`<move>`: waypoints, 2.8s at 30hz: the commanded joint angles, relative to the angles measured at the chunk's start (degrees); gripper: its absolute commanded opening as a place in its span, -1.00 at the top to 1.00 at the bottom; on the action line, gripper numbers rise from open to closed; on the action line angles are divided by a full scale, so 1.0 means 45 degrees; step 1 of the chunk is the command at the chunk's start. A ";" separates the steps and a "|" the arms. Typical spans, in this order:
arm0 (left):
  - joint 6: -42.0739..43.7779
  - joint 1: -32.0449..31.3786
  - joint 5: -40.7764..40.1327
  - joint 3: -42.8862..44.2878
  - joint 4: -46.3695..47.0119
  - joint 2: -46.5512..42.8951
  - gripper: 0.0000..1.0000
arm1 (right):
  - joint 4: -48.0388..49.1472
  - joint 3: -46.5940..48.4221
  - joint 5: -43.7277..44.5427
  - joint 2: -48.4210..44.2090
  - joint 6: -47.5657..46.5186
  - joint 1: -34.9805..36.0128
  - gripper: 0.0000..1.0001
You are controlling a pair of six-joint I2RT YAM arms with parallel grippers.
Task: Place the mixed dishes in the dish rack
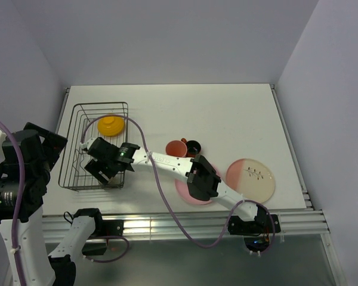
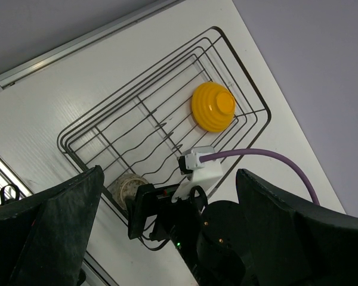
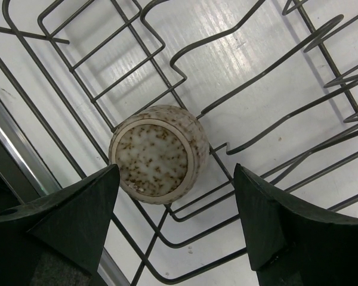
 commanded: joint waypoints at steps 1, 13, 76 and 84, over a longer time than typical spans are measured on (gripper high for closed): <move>0.0331 0.0058 0.0161 -0.0013 -0.0186 0.0144 -0.98 | -0.0282 0.0504 0.0087 -0.0519 -0.0058 0.0188 -0.70; 0.1736 0.0058 0.1056 0.2095 0.0204 0.1139 -0.96 | -0.0360 0.0740 0.0303 -0.3192 0.0916 -0.0358 -0.71; 0.0272 -0.6700 0.6685 -0.0599 0.4599 0.3954 -0.74 | 0.0518 -1.3089 -0.1534 -0.8197 0.3672 -0.9851 -0.16; 0.0253 -0.6700 0.6470 -0.0580 0.4286 0.3660 -0.75 | 0.0284 -1.2581 -0.1046 -0.7473 0.3770 -0.9773 0.14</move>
